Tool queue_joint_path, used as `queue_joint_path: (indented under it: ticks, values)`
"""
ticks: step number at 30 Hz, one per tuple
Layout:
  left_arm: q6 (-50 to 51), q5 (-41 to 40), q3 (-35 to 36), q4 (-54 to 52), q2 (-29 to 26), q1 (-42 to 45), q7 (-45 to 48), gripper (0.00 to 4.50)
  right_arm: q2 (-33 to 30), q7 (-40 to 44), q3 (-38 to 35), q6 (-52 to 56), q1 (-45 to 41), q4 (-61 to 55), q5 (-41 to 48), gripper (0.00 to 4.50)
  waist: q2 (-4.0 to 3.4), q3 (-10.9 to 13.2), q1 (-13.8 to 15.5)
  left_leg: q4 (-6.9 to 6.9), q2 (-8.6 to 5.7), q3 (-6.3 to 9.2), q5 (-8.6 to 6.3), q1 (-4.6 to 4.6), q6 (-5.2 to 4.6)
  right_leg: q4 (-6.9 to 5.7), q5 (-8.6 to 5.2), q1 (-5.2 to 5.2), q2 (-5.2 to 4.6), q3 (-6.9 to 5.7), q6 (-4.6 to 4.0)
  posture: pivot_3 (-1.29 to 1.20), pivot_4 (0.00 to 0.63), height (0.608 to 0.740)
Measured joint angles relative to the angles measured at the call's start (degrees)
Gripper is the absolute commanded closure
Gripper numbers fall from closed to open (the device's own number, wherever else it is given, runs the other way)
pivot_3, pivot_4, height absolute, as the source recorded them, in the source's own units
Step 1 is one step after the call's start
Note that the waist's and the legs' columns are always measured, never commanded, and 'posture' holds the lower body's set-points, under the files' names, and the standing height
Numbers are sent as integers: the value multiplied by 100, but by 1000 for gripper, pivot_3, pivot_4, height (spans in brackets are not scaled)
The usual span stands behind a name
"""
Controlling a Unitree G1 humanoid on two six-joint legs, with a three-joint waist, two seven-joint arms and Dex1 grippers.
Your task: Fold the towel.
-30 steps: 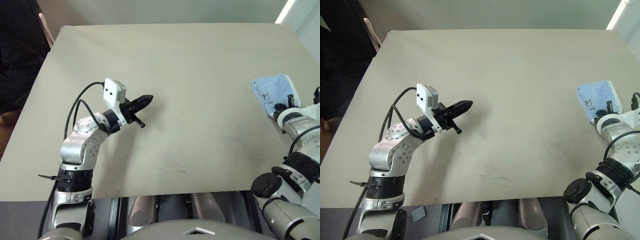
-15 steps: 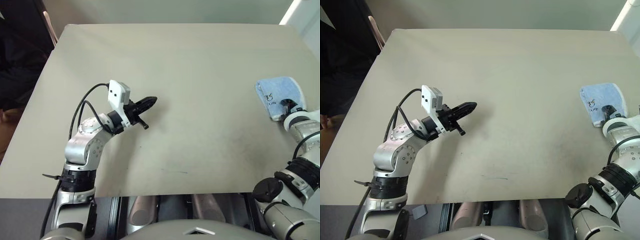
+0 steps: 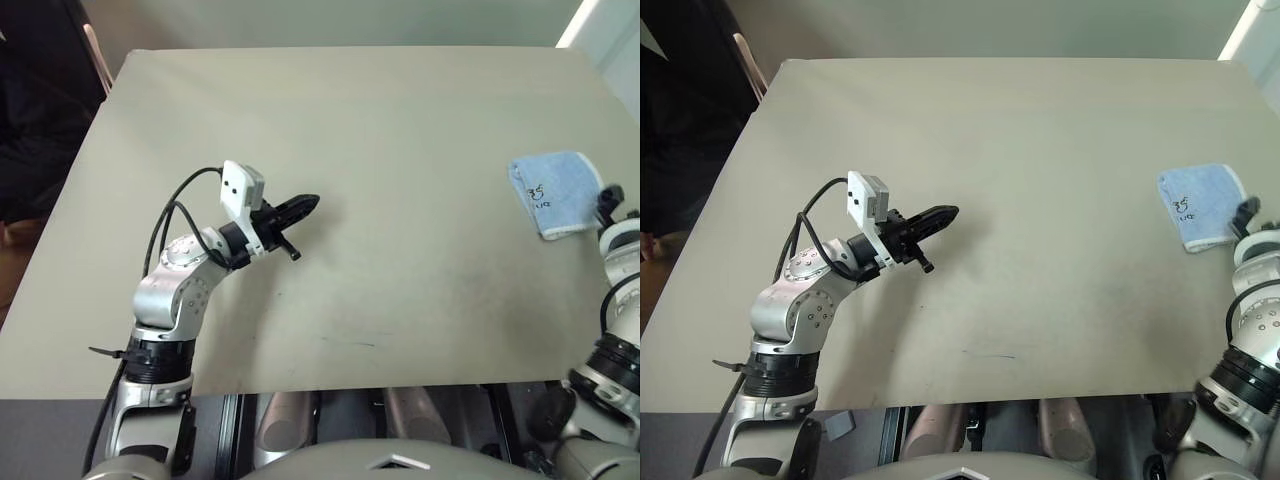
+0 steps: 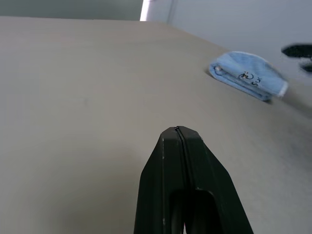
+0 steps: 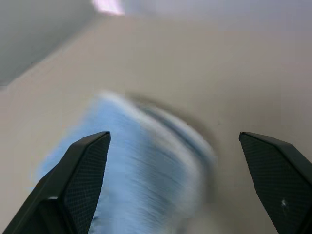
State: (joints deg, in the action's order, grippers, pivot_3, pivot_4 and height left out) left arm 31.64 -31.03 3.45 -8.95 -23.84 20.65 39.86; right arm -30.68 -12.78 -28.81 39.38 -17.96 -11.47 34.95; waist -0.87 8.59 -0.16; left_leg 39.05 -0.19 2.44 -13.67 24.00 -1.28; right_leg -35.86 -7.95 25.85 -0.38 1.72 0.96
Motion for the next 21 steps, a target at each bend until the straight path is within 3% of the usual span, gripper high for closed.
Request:
queue_joint_path:
  ticks: [2, 8, 14, 21]
  values:
    - [-2, 3, -5, 5, 2, 43, 2, 4500, -238, 669, 719, -166, 192, -404, -277, 40, 4, -3, -15, 0, 4, 4, 0, -11, 3, 3, -8, -12, 9, -2, -11, 0, 150, 735]
    - [-26, 89, -5, 8, -72, 14, 2, 4500, -134, 2293, 2294, -25, 596, -924, -141, 40, 2, -2, -4, 6, -4, 5, 5, -3, 7, 12, -34, -19, 8, 4, -22, 0, 150, 735]
    - [-191, 276, 17, 63, -389, -313, 93, 4500, -48, 3340, 2953, -62, 525, -914, -163, 40, 2, -2, 5, 2, -4, 13, -3, 3, -6, 83, -15, -43, 10, 1, -13, 0, 150, 735]
    - [-499, 386, 144, 366, -815, -899, 583, 4500, 104, 3726, 3368, -470, 71, -649, -790, 40, 2, -2, 8, 2, -2, 13, -14, 4, -8, 87, 16, -39, 9, -1, -65, 0, 150, 735]
